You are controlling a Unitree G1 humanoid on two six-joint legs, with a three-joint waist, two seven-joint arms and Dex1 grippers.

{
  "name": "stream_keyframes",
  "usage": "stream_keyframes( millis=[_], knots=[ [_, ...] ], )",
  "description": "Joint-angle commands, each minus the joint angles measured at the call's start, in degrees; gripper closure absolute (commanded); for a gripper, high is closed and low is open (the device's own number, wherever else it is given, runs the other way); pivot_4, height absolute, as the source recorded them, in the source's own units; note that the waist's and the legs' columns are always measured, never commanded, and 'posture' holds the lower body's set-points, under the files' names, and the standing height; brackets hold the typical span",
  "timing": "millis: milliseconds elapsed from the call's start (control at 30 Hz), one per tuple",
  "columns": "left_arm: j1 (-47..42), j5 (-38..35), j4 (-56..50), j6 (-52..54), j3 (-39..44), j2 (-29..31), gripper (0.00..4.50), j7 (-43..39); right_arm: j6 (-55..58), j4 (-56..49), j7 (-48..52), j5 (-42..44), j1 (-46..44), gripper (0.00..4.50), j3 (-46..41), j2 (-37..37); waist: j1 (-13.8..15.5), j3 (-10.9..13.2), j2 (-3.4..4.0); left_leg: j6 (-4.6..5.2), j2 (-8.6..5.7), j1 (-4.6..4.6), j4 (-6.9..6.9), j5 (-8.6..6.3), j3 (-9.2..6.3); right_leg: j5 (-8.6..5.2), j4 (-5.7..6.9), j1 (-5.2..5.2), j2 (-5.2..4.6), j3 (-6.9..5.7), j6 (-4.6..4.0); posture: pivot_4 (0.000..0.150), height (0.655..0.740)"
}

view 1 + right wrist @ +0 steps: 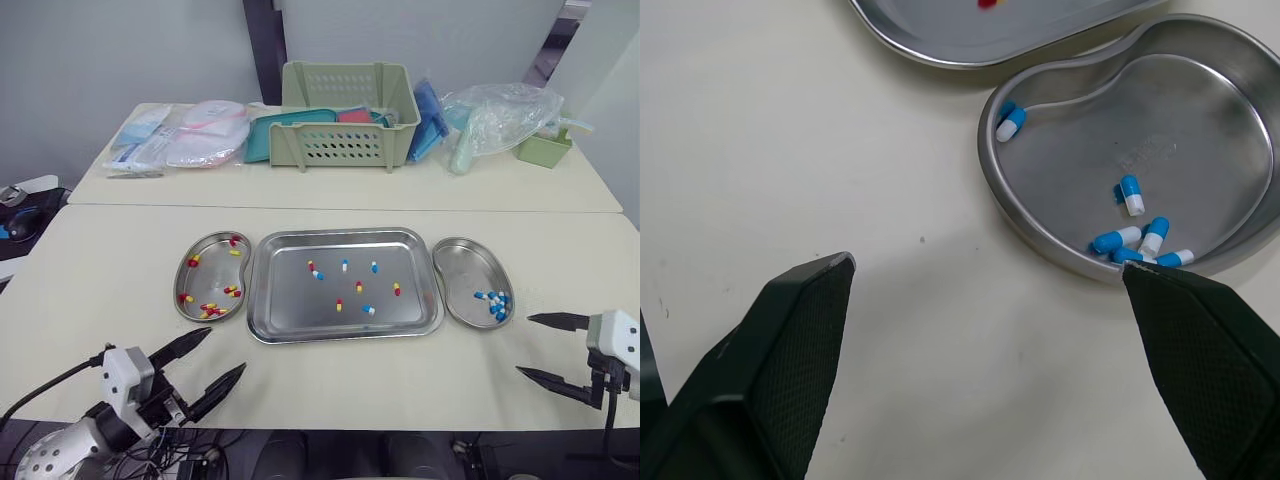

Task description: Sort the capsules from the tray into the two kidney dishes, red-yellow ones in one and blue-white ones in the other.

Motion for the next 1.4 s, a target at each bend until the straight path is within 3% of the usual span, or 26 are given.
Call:
stream_keyframes(
  millis=[33, 367, 633, 900, 1100, 1400],
  knots=[
    [-1.87, -0.22, -0.04, -1.49, -1.92, -0.92, 0.0, 0.79, -1.36, -1.12, -0.23, 0.06, 0.51, 0.01, -2.27, 0.27, -0.01, 0.0, 0.0, 0.0, 0.0, 0.0, 0.0, 0.0, 0.0, 0.0, 0.0, 0.0, 0.0, 0.0, 0.0, 0.15, 0.74],
    [-6.38, 1.94, 3.65, -4.0, -5.67, -1.5, 0.0, 1.98, 6.31, -9.9, -1.79, 5.24, -4.87, 0.01, 1.75, -0.48, -0.16, -0.02, 0.04, 0.0, 0.01, 0.03, 0.0, 0.0, -0.01, 0.0, 0.02, 0.0, 0.02, 0.01, 0.0, 0.15, 0.74],
    [-7.11, 3.16, 4.24, -5.91, -7.1, -2.05, 0.0, 2.93, 22.59, -17.0, -13.0, 5.67, -26.43, 0.01, 19.62, 2.25, -0.04, -0.02, -0.01, -0.01, 0.01, -0.01, 0.03, 0.0, -0.09, 0.0, 0.0, -0.02, 0.02, -0.04, 0.0, 0.15, 0.74],
    [-7.23, 3.74, 3.29, -6.18, -8.32, -2.08, 0.0, 4.45, 35.03, -13.67, -23.62, -0.59, -45.84, 0.01, 38.88, 14.35, -0.12, -0.02, -0.01, -0.01, 0.0, -0.07, 0.02, 0.01, -0.15, 0.01, 0.01, -0.12, 0.01, -0.06, 0.0, 0.15, 0.74],
    [-7.09, 3.63, 2.79, -6.16, -8.46, -1.47, 0.0, 4.92, 39.07, -8.59, -28.27, -5.61, -53.56, 1.53, 47.19, 22.82, -0.11, -0.01, 0.0, -0.01, -0.01, -0.08, 0.02, 0.01, -0.19, 0.01, 0.03, -0.17, 0.01, -0.07, 0.0, 0.15, 0.74],
    [-7.82, 3.23, 1.77, -5.0, -8.78, -0.81, 0.0, 6.04, 44.31, -0.85, -33.61, -12.06, -61.12, 1.53, 55.2, 33.87, -0.69, -0.02, 0.01, 0.0, -0.03, -0.13, 0.0, 0.01, -0.19, 0.0, 0.08, -0.3, 0.0, -0.04, -0.01, 0.15, 0.74]
  ],
)
